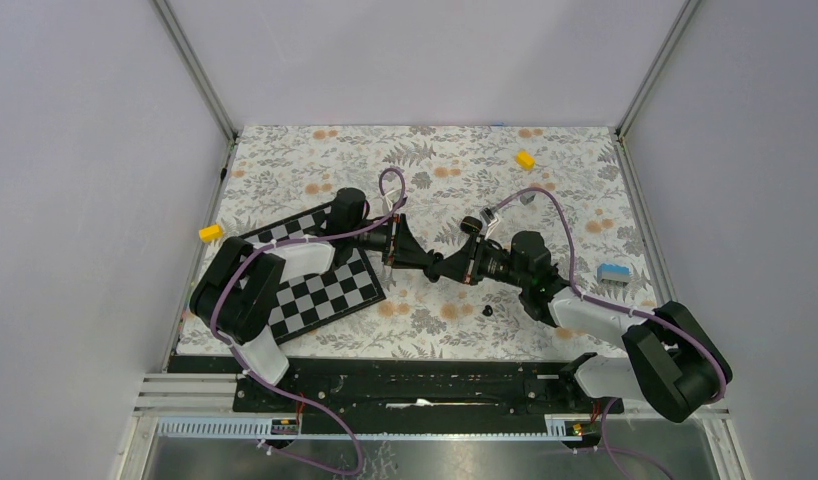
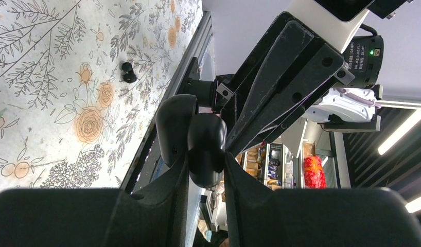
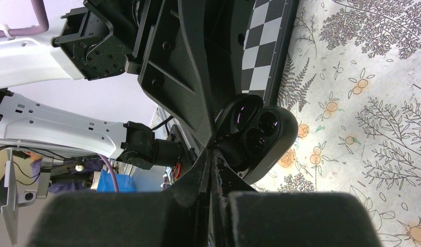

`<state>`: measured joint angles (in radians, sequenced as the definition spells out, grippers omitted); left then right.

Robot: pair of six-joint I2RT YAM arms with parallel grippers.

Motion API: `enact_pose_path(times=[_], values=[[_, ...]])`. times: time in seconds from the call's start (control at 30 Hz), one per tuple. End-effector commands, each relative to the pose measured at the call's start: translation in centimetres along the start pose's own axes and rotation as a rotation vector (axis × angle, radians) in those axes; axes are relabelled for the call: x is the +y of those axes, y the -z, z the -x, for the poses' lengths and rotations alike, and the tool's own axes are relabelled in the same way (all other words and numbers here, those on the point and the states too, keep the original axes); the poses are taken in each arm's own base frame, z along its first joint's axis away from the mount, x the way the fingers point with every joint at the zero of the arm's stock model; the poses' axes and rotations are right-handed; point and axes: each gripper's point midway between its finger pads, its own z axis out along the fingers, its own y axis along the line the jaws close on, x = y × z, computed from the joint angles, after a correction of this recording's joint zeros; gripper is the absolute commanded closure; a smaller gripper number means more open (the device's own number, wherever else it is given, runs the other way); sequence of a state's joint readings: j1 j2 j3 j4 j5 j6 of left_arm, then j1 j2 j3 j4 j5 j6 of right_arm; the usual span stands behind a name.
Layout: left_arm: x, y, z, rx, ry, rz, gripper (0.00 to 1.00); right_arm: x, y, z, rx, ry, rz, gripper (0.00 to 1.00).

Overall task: Insert the wireless bluetooth earbuds into the charging case
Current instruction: Insert the left earbud into the left side groove of the charging case.

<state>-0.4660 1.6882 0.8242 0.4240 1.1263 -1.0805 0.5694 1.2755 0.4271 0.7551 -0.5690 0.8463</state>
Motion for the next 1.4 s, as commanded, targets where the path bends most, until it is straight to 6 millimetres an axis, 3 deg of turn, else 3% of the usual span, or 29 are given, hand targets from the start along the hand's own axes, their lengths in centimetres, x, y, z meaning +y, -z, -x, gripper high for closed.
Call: enact_pose_path(times=[0.0, 0.67, 0.7, 0.77, 0.83, 1.2, 1.37], values=[[-3.2, 0.3, 0.1, 0.023, -0.113, -0.086, 1.0, -0.9, 0.3, -1.4, 0.034, -0.009, -0.019, 1.0], [-3.2, 0.4, 0.3, 0.023, -0.11, -0.091, 1.0, -1.7, 0.8, -1.5, 0.026, 0.001, -0.071, 1.0], [-3.1, 0.4, 0.3, 0.023, -0.11, -0.091, 1.0, -1.6, 0.8, -1.5, 0.027, -0.001, -0.074, 0.92], [-3.1, 0.4, 0.4, 0.023, -0.109, -0.091, 1.0, -1.6, 0.7, -1.4, 0.034, -0.007, -0.083, 0.64], [-3.2, 0.4, 0.5, 0.022, -0.115, -0.094, 1.0, -1.5, 0.7, -1.3, 0.036, -0.004, -0.085, 0.53], [-2.9, 0.4, 0.8, 0.022, -0.113, -0.094, 1.0, -0.5, 2.2, 0.4, 0.002, 0.082, -0.164, 0.55], [-3.0, 0.4, 1.0, 0.021, -0.118, -0.097, 1.0, -1.5, 3.6, 0.7, 0.005, 0.129, -0.27, 0.53]])
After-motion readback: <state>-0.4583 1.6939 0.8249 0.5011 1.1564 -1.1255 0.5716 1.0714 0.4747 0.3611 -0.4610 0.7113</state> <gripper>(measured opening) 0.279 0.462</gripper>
